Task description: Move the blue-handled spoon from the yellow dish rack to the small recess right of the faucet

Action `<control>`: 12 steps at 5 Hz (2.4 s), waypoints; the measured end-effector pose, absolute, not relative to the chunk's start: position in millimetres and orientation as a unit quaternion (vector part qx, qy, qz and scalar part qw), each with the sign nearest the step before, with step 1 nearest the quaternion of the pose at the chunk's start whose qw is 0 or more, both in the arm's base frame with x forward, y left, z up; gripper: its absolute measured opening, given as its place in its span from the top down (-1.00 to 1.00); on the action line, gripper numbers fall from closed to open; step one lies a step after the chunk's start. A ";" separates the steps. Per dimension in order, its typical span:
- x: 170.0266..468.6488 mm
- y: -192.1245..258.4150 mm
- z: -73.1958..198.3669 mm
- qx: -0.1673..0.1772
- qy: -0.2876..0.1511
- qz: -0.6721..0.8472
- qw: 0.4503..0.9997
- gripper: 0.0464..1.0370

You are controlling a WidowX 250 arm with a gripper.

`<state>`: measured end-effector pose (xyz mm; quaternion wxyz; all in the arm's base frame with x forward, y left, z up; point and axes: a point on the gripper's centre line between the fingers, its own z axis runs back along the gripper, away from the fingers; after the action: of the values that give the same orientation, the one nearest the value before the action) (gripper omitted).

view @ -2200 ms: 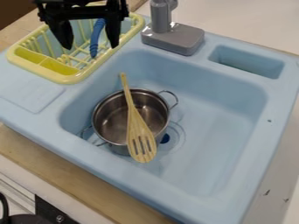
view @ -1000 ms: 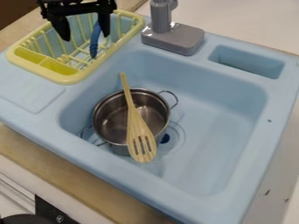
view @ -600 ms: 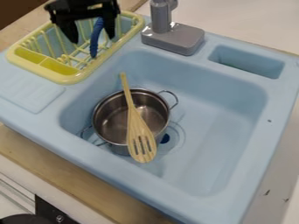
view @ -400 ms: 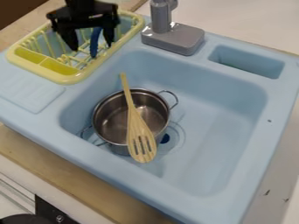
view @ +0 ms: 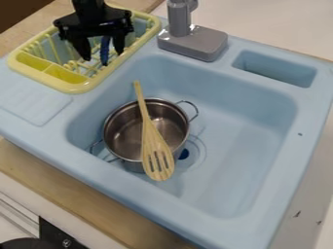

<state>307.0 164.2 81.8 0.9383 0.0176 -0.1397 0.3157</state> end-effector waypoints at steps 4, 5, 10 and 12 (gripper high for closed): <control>297.4 173.6 102.3 0.021 -0.136 0.367 0.920 0.75; 295.1 175.7 116.5 0.030 -0.140 0.383 0.912 0.87; 278.6 73.3 203.8 -0.031 -0.207 0.333 0.919 0.88; 264.0 30.0 188.8 -0.056 -0.168 0.350 0.920 0.88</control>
<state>264.0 30.0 188.8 0.9200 -0.0561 -0.1679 0.3496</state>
